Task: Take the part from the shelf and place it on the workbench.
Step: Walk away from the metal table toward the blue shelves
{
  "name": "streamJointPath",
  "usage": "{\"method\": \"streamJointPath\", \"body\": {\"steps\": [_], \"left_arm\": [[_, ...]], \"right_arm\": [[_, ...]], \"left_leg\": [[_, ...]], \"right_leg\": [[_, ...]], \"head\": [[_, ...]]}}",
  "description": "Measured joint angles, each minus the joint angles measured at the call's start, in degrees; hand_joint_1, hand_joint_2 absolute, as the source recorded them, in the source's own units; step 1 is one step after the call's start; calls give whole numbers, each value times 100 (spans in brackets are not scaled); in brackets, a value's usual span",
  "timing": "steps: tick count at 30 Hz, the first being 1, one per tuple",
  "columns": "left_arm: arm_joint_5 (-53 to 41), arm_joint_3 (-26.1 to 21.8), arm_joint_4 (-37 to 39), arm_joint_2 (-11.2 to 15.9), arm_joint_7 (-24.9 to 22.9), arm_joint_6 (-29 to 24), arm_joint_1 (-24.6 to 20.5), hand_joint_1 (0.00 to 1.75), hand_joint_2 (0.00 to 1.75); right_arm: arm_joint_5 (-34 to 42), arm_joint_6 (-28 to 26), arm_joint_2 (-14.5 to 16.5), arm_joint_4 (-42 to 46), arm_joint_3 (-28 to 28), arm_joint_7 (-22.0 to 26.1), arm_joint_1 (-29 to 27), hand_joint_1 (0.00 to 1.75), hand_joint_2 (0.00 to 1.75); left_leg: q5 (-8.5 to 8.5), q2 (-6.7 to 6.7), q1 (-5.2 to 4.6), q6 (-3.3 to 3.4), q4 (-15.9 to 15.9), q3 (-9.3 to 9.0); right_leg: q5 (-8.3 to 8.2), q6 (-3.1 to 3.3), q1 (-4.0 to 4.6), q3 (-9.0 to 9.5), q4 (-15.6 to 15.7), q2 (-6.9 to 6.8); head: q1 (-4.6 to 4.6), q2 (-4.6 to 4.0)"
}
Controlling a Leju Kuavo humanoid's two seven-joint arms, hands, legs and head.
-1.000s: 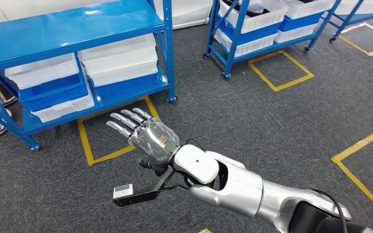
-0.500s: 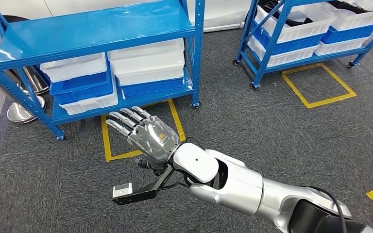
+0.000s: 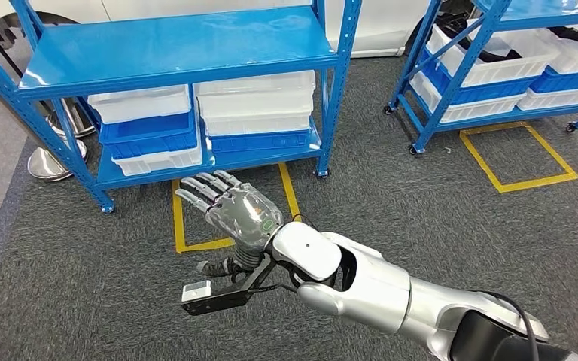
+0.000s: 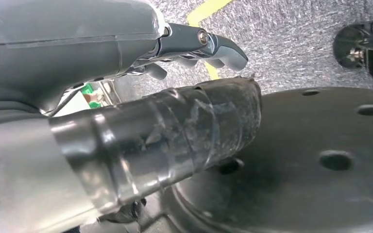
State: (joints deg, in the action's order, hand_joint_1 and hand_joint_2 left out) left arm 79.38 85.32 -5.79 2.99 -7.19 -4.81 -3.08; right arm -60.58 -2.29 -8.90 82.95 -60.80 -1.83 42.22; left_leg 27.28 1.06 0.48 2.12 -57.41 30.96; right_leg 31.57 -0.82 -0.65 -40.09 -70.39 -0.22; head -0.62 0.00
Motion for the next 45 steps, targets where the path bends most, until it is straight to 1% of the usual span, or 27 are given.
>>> {"method": "streamJointPath", "body": {"steps": [1,3,5,7,9,11,12,13,14,15,16,18,21,23,25,27,28,29,30,31,32,34,37,39,43,44,45], "left_arm": [[1,1,0,-4,-4,0,8,0,0],[2,1,0,-10,-7,-1,12,0,0],[3,1,0,-14,-9,-1,5,0,0],[4,1,1,-9,-14,-5,9,0,0],[8,1,1,-5,-18,-11,10,0,0],[11,1,2,-7,-20,-13,5,0,0],[13,1,2,-6,-20,-13,6,0,0],[15,1,2,-5,-17,-13,15,0,0],[17,0,2,-7,-10,-14,30,0,0],[19,-1,2,-7,-1,-16,50,0,0],[20,-1,2,-9,9,-18,76,0,0],[24,-2,2,-18,25,-21,111,0,0],[28,-2,2,-37,43,-20,134,0,0],[30,-2,2,-48,48,-21,148,0,0],[31,-2,2,-54,50,-21,147,0,0],[31,-2,2,-62,52,-20,140,0,0],[31,-2,2,-68,56,-20,136,0,0],[31,-2,2,-72,58,-20,134,0,0],[32,-2,1,-76,60,-20,133,0,0],[32,-2,1,-80,56,-19,132,0,0],[33,-2,1,-86,45,-15,134,0,0],[37,-2,1,-95,21,-3,130,0,0],[42,-1,1,-108,5,2,133,0,0],[43,-1,2,-108,2,-3,130,0,0],[45,-2,2,-125,1,-15,63,0,0],[45,-3,2,-139,6,-19,65,0,0],[45,-3,2,-155,15,-22,73,0,0]], "right_arm": [[18,24,-5,-18,3,-23,-3,0,0],[41,51,-17,-50,10,-50,-7,0,0],[58,64,-24,-71,26,-69,-20,0,0],[72,70,-28,-87,57,-119,-46,0,0],[78,56,-45,-125,101,-190,-99,0,0],[54,-31,-107,-220,177,-277,-245,0,0],[27,-135,-156,-304,256,-330,-388,0,44],[-1,-288,-214,-419,386,-390,-594,0,87],[-23,-465,-273,-555,563,-437,-840,0,131],[-21,-641,-325,-700,786,-466,-1099,0,175],[11,-804,-368,-856,1053,-475,-1361,0,175],[165,-1077,-419,-1194,1671,-433,-1853,0,175],[577,-1450,-417,-1909,2753,-56,-2533,0,175],[711,-1685,-398,-2441,3442,308,-2839,0,175],[710,-1791,-379,-2831,3947,465,-3006,0,175],[689,-1736,-349,-3087,4279,421,-3137,0,175],[711,-1651,-326,-3203,4413,357,-3207,0,175],[788,-1558,-299,-3337,4539,311,-3276,0,175],[964,-1456,-270,-3549,4706,336,-3335,0,175],[1269,-1320,-238,-3845,4938,450,-3391,0,175],[1734,-1109,-210,-4215,5250,638,-3455,0,175],[3125,-338,-112,-5019,6182,960,-3620,0,175],[4723,471,146,-5860,7697,950,-3976,0,175],[4992,424,321,-6221,8385,740,-4097,0,175],[5266,-217,717,-6680,9382,-40,-4150,0,175],[5306,-329,837,-6755,9568,-112,-4171,0,175],[5323,-400,956,-6817,9722,-128,-4188,0,175]], "left_leg": [[55,19,-3,-13,-1,-67],[144,52,-11,-65,-1,-139],[153,64,-12,-141,-24,-158],[94,42,-13,-205,-181,-127],[130,4,-5,-238,-650,119],[404,-31,18,-271,-1280,545],[535,-43,28,-297,-1493,729],[556,-56,37,-320,-1548,834],[440,-66,47,-336,-1419,843],[199,-73,58,-343,-1115,759],[-70,-78,70,-341,-720,626],[-246,-82,48,-302,-155,421],[-201,-40,22,-142,-30,314],[-193,-8,28,-51,1,213],[-146,-6,22,17,22,129],[-80,-7,5,53,20,83],[-40,-5,-5,59,18,47],[7,-3,-16,61,17,-4],[60,0,-26,59,16,-71],[118,6,-36,54,16,-144],[172,16,-46,44,18,-217],[264,65,-53,-13,38,-306],[308,103,-62,-113,-57,-408],[360,44,-65,-159,-394,-322],[854,-42,-30,-282,-1563,538],[870,-52,-28,-292,-1590,660],[772,-60,-28,-287,-1444,701]], "right_leg": [[-312,38,12,96,400,9],[-685,110,50,250,970,21],[-715,169,81,301,1104,26],[-722,230,58,424,1185,28],[-683,290,24,583,1270,18],[-617,321,20,671,1301,-1],[-579,318,21,708,1302,-12],[-534,308,19,757,1301,-25],[-487,292,15,816,1301,-38],[-437,271,9,881,1299,-49],[-385,244,3,942,1298,-60],[-300,171,7,1017,1292,-70],[-234,43,21,1093,1228,-94],[-180,-4,-2,1050,1006,-74],[51,-40,-23,732,451,-30],[334,-72,-22,261,-214,-8],[364,-81,-22,93,-383,-5],[265,-79,-21,31,-339,-3],[57,-64,-20,75,-95,-4],[-221,-34,-14,195,298,-8],[-405,5,2,308,637,-22],[-491,88,53,444,1026,-53],[-470,218,63,611,1120,-52],[-432,291,24,782,1186,-18],[-214,337,22,1007,1225,39],[-141,336,24,1089,1225,44],[-67,332,28,1183,1225,52]], "head": [[-1,0],[-1,0],[-4,0],[-7,0],[-4,0],[0,0],[-1,0],[-1,0],[-1,0],[-1,0],[-2,0],[-2,0],[-3,0],[-6,0],[-10,0],[-10,0],[-10,0],[-10,0],[-10,0],[-10,0],[-8,0],[-17,0],[-27,0],[-20,0],[-15,0],[-13,0],[-14,0]]}}
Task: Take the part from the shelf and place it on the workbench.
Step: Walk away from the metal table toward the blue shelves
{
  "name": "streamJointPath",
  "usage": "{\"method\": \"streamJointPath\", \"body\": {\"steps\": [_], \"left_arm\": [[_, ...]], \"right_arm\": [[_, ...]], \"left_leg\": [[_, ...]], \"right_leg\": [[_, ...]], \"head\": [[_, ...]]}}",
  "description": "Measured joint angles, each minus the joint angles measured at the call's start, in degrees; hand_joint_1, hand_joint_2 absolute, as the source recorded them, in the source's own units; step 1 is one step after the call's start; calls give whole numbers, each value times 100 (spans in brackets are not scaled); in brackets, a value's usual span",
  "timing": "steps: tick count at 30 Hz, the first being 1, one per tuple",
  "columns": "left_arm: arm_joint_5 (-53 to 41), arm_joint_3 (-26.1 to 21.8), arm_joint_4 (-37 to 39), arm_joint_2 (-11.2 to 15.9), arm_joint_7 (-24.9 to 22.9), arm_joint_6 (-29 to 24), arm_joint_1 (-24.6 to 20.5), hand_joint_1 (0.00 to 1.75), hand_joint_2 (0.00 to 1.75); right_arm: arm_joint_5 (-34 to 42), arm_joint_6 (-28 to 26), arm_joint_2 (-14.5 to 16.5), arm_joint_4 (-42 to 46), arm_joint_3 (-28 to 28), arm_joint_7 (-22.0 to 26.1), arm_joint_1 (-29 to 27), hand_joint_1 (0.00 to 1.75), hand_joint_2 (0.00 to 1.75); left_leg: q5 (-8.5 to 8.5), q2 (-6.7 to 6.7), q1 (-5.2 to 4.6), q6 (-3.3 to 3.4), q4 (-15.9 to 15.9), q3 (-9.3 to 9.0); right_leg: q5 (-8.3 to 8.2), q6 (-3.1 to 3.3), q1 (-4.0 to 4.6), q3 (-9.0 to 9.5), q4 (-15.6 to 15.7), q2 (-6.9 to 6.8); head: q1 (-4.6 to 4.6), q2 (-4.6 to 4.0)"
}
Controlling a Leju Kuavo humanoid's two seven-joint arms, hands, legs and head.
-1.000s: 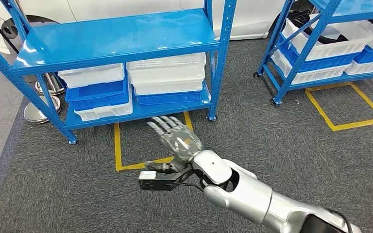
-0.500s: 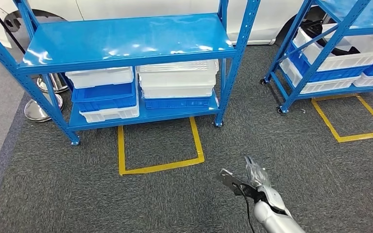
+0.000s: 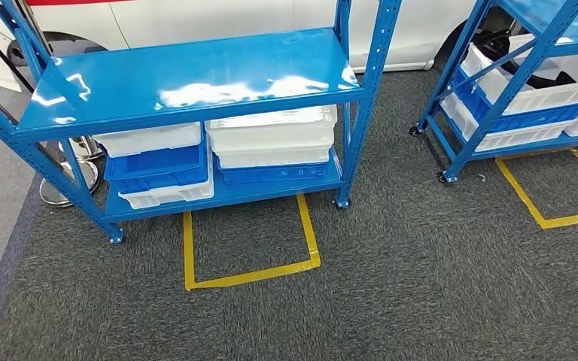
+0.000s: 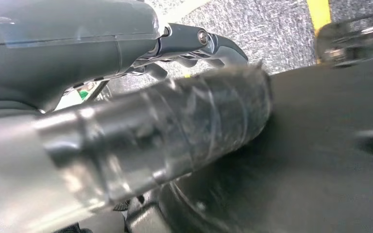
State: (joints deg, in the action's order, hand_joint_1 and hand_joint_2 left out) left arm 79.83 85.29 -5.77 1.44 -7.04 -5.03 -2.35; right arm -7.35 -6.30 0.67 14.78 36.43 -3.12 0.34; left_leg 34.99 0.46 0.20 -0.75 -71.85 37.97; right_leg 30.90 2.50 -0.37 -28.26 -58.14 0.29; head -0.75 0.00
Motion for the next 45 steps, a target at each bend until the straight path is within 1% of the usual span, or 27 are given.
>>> {"method": "streamJointPath", "body": {"steps": [3,4,5,6,8,10,11,13,15,16,17,19,20,21,22,23,24,25,27,29,30,31,33,35,37,41,45], "left_arm": [[-7,10,1,-37,30,-12,30,0,0],[-13,19,1,-47,35,-15,25,0,0],[-20,32,2,-55,37,-17,20,0,0],[-25,48,3,-62,38,-16,5,0,0],[-32,86,4,-77,44,-15,-15,0,0],[-34,127,5,-89,48,-16,-30,0,0],[-34,145,6,-91,46,-16,-32,0,0],[-34,164,7,-93,39,-17,-25,0,0],[-33,168,7,-94,30,-17,-12,0,0],[-33,169,7,-95,25,-17,-9,0,0],[-33,170,7,-96,19,-18,-2,0,0],[-33,171,7,-104,9,-19,-6,0,0],[-33,172,8,-108,6,-21,-21,0,0],[-33,173,10,-110,4,-24,-48,0,0],[-33,173,15,-105,4,-26,-86,0,0],[-33,174,20,-101,3,-27,-124,0,0],[-33,175,23,-98,1,-26,-157,0,44],[-32,175,26,-98,-3,-22,-184,0,87],[-28,174,26,-104,-15,-21,-203,0,175],[-27,172,28,-103,-29,-28,-204,0,175],[-27,171,31,-99,-38,-31,-205,0,175],[-27,171,34,-94,-49,-33,-206,0,175],[-28,169,41,-85,-82,-32,-198,0,175],[-39,132,46,-79,-122,-31,-179,0,175],[-101,3,48,-76,-138,-28,-154,0,175],[-486,-412,35,-89,-110,-20,-84,0,175],[-1074,-986,-32,-92,-59,2,10,0,0]], "right_arm": [[-133,-78,361,-150,258,-64,-15,0,175],[-252,-44,470,-192,287,-131,-4,0,175],[-409,15,577,-231,295,-209,9,0,175],[-577,82,650,-253,272,-264,32,0,175],[-836,167,740,-274,203,-287,76,0,175],[-939,223,773,-296,146,-263,102,0,175],[-962,238,777,-306,124,-258,103,0,175],[-993,232,777,-320,92,-284,98,0,87],[-1009,229,777,-333,84,-331,79,0,0],[-1012,230,777,-344,84,-349,60,0,0],[-1012,232,777,-356,84,-363,30,0,0],[-1013,233,776,-386,84,-381,-2,0,0],[-1013,234,778,-395,84,-390,16,0,44],[-1014,237,784,-400,84,-396,51,0,87],[-1015,251,798,-399,83,-398,104,0,131],[-1017,273,813,-399,83,-399,138,0,175],[-1021,298,825,-399,82,-397,159,0,175],[-1025,321,834,-399,80,-392,174,0,175],[-1031,335,835,-400,78,-371,173,0,175],[-1031,335,836,-404,77,-353,156,0,175],[-1031,336,836,-407,77,-351,143,0,175],[-1031,341,836,-409,78,-350,129,0,175],[-1031,379,837,-417,78,-354,91,0,175],[-1030,440,834,-423,58,-369,67,0,175],[-1014,474,816,-414,-17,-384,64,0,175],[-918,501,750,-381,-230,-373,50,0,175],[-790,509,690,-323,-480,-316,11,0,175]], "left_leg": [[-770,-17,-29,93,929,-122],[-916,-23,-51,131,1111,-171],[-968,-23,-71,174,1205,-212],[-874,-17,-88,214,1226,-281],[-799,-3,-79,304,1328,-511],[-698,-4,-62,371,1425,-779],[-629,-7,-59,388,1462,-890],[-474,7,-46,384,1532,-1121],[-290,40,-25,363,1604,-1413],[-191,54,-15,350,1643,-1578],[-89,61,-7,336,1690,-1745],[112,81,-6,286,1797,-2061],[199,84,-7,251,1896,-2208],[192,92,-22,211,1911,-2322],[126,91,-38,170,1845,-2365],[14,81,-46,143,1666,-2349],[-88,74,-53,120,1368,-2243],[-47,64,-46,102,1060,-2074],[362,49,-29,63,532,-1652],[752,45,-17,20,315,-1269],[727,43,-12,9,389,-1148],[521,40,-8,8,588,-1082],[-175,28,-11,34,1125,-995],[-573,6,-33,103,1429,-897],[-631,4,-45,151,1476,-853],[-631,20,-51,148,1495,-894],[-573,14,-59,192,1498,-951]], "right_leg": [[237,-39,20,274,4,19],[319,-71,24,344,15,22],[371,-106,24,428,14,23],[378,-146,25,501,-8,22],[266,-208,15,489,-301,8],[153,-263,1,98,-949,4],[204,-289,-7,-174,-1286,2],[598,-325,-15,-702,-1684,0],[969,-338,-20,-1054,-1594,-2],[917,-327,-18,-1156,-1380,-3],[590,-298,-6,-1219,-1078,-12],[-454,-217,33,-1248,-508,-31],[-805,-180,53,-1206,-357,-38],[-928,-148,58,-1136,-282,-28],[-856,-115,44,-1031,-264,-15],[-826,-76,26,-926,-215,-7],[-801,-30,6,-831,-154,4],[-771,9,-9,-741,-110,6],[-657,55,-11,-596,-57,14],[-533,49,-11,-470,-47,20],[-473,38,-11,-408,-51,20],[-415,25,-12,-342,-54,19],[-312,-10,-12,-241,-61,13],[-265,-59,-7,-229,-72,24],[-243,-91,10,-246,-84,37],[-225,-61,22,-200,-66,31],[-164,-63,22,-101,15,28]], "head": [[-3,0],[-6,0],[-8,0],[-10,0],[-9,0],[-10,0],[-11,0],[-10,0],[-10,0],[-10,0],[-13,0],[-13,0],[-13,0],[-13,0],[-13,0],[-9,0],[-4,0],[0,0],[4,0],[4,0],[4,0],[4,0],[1,0],[1,0],[1,0],[-3,0],[-3,0]]}}
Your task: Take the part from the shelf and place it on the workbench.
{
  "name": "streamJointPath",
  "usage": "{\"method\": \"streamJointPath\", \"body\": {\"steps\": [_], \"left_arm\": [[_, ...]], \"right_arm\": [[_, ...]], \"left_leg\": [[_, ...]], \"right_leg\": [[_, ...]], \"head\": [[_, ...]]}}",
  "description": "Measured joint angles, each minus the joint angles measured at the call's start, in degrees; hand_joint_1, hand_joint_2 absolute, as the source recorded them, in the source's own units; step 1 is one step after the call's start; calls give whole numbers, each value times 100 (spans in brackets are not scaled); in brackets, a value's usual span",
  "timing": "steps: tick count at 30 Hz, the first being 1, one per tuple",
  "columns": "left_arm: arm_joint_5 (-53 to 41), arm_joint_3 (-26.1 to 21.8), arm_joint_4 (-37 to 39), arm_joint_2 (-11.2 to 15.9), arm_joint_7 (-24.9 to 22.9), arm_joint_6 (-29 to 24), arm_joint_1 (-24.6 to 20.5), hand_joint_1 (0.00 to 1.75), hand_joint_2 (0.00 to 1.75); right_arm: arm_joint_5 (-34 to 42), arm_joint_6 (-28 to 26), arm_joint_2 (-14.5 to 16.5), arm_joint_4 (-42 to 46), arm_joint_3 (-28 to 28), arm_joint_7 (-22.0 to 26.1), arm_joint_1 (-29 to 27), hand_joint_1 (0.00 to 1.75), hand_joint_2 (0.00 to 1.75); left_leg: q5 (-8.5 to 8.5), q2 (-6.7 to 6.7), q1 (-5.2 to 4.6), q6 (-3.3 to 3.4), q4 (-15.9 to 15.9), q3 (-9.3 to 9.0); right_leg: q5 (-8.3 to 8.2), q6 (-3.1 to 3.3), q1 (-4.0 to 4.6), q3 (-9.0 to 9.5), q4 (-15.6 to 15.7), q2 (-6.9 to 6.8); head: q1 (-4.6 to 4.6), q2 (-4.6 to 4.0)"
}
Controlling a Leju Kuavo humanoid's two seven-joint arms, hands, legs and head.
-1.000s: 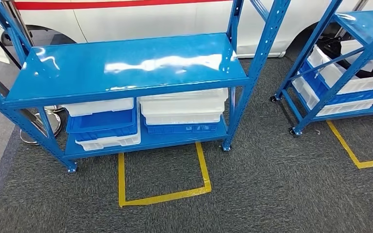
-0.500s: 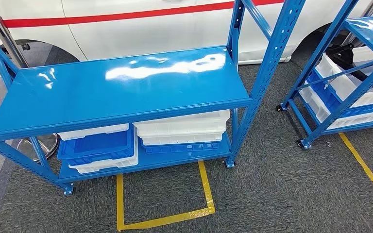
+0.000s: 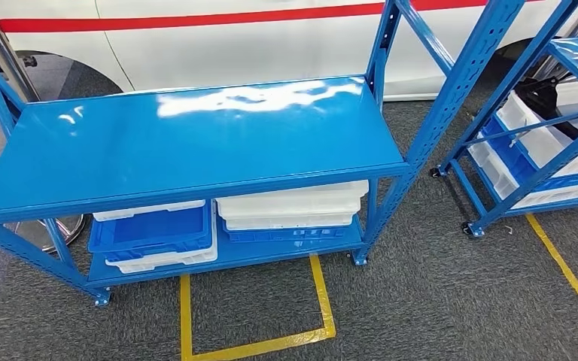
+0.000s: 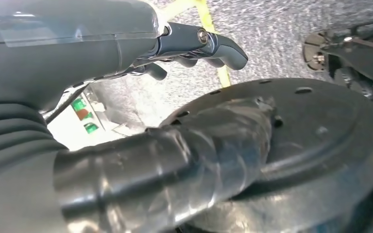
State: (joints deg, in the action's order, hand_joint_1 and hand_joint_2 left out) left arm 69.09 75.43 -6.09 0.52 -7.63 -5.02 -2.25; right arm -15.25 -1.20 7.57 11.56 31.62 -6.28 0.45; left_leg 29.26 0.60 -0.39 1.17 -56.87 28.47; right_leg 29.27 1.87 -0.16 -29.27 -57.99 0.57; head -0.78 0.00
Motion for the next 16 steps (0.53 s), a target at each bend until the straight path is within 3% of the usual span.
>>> {"method": "streamJointPath", "body": {"steps": [2,6,16], "left_arm": [[-294,-285,-46,-4,26,20,58,0,0],[-894,-866,-159,-20,85,67,186,0,0],[-2239,-2250,-429,-30,211,137,477,0,0]], "right_arm": [[63,1,-25,33,-123,22,-30,0,175],[190,3,-78,103,-372,75,-97,0,0],[482,25,-205,288,-958,203,-268,0,0]], "left_leg": [[17,-2,-2,20,0,-20],[31,-6,-7,39,0,-31],[36,-13,-8,47,2,-44]], "right_leg": [[7,-9,0,25,13,0],[11,-17,-1,38,30,0],[16,-36,1,39,34,1]], "head": [[-1,0],[-1,0],[-1,0]]}}
